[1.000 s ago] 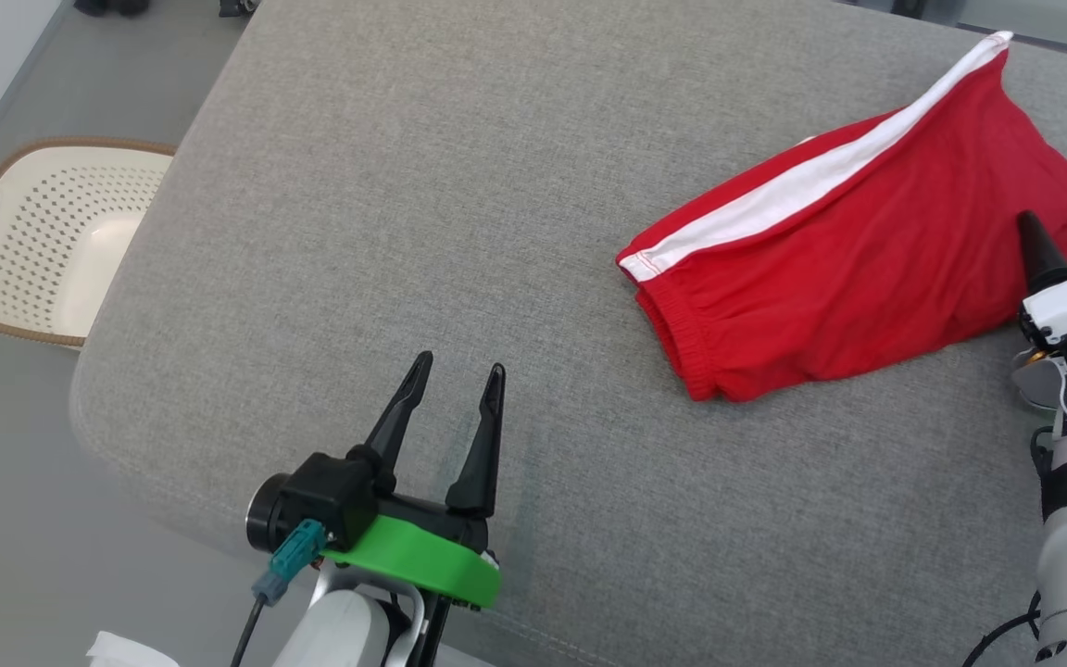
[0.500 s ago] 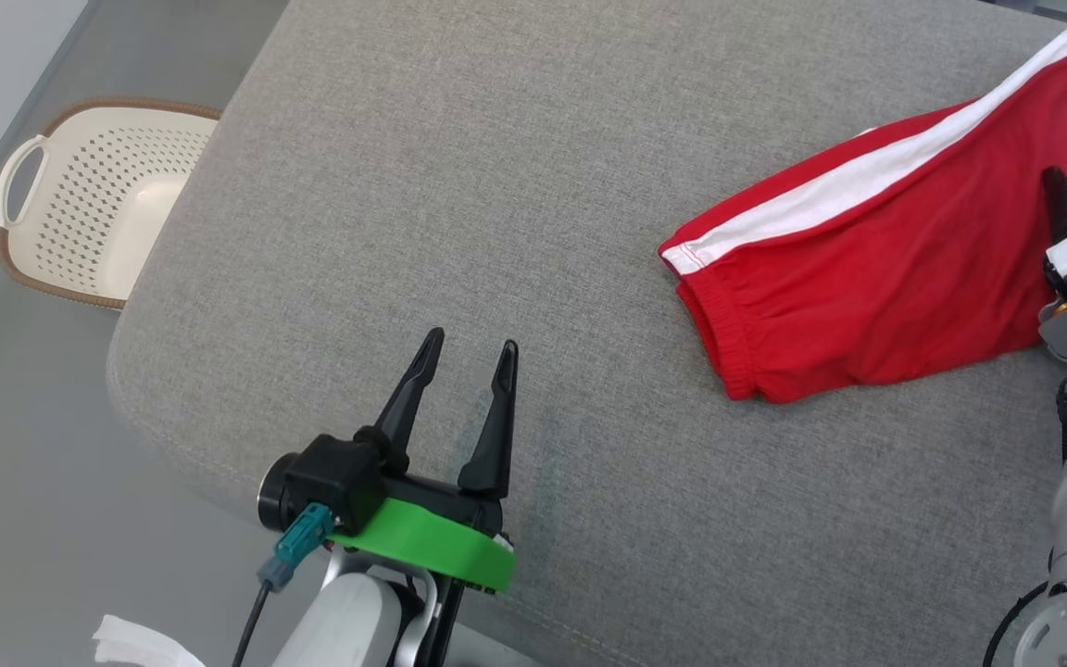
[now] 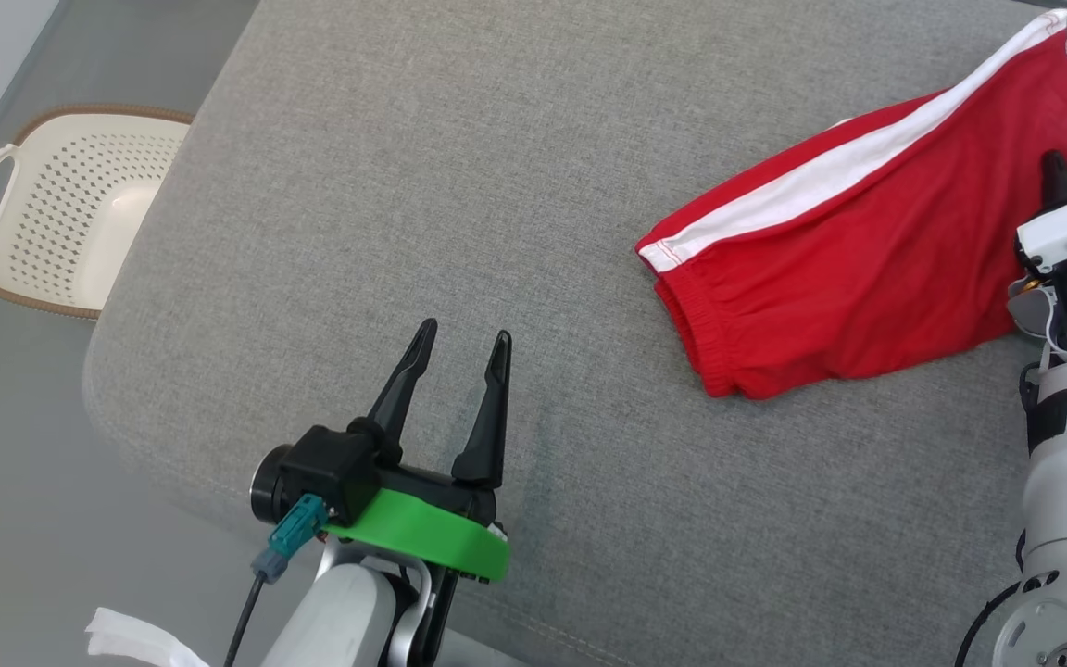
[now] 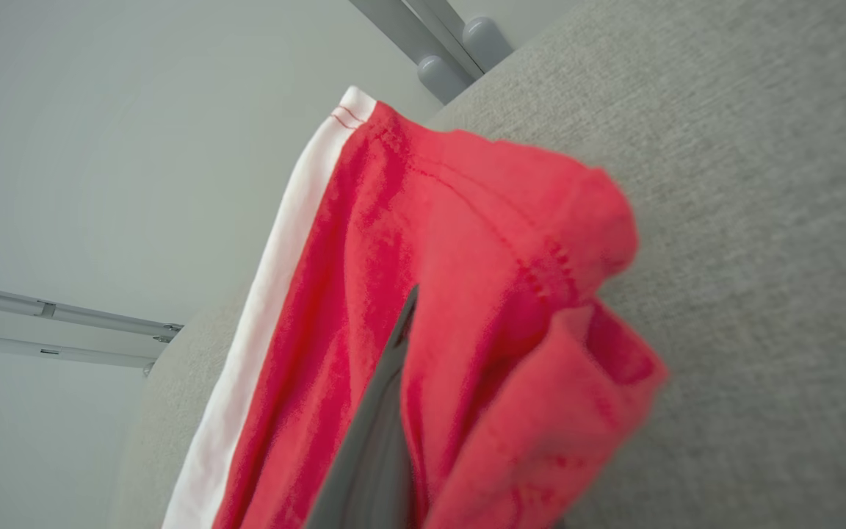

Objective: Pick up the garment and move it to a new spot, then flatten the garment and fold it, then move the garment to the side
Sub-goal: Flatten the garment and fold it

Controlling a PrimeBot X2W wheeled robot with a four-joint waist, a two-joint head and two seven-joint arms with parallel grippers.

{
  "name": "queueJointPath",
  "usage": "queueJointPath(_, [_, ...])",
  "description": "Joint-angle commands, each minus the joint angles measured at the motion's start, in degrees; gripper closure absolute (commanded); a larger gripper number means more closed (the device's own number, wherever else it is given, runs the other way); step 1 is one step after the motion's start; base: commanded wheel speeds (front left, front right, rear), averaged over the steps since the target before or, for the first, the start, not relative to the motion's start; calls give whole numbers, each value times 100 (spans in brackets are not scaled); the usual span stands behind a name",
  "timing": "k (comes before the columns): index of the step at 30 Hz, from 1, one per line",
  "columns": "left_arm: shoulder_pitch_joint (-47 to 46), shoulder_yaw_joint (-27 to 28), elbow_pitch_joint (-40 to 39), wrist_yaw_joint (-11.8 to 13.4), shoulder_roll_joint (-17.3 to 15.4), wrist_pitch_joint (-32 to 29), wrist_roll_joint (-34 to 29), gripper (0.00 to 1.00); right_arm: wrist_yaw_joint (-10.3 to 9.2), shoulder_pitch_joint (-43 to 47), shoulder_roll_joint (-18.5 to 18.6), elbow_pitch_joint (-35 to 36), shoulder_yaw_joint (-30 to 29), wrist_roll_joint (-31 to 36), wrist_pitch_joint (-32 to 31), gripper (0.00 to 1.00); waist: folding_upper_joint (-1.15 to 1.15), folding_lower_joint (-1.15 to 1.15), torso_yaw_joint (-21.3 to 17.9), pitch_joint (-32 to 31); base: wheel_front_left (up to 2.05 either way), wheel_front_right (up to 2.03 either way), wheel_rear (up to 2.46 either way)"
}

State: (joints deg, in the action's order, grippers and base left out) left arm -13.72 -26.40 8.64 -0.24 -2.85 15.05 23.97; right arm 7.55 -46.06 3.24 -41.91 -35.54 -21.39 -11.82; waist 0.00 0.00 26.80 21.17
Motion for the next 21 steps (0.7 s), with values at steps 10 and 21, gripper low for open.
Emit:
queueJointPath(10, [118, 209, 73, -41, -14, 15, -193, 0, -14, 830, 2, 384, -140, -148, 638, 100, 0, 0, -646, -492, 0, 0, 0])
queueJointPath(21, [296, 420, 98, -133, -14, 15, -297, 0, -11, 1897, -28, 650, -19, -816, 1063, 100, 0, 0, -1236, -877, 0, 0, 0])
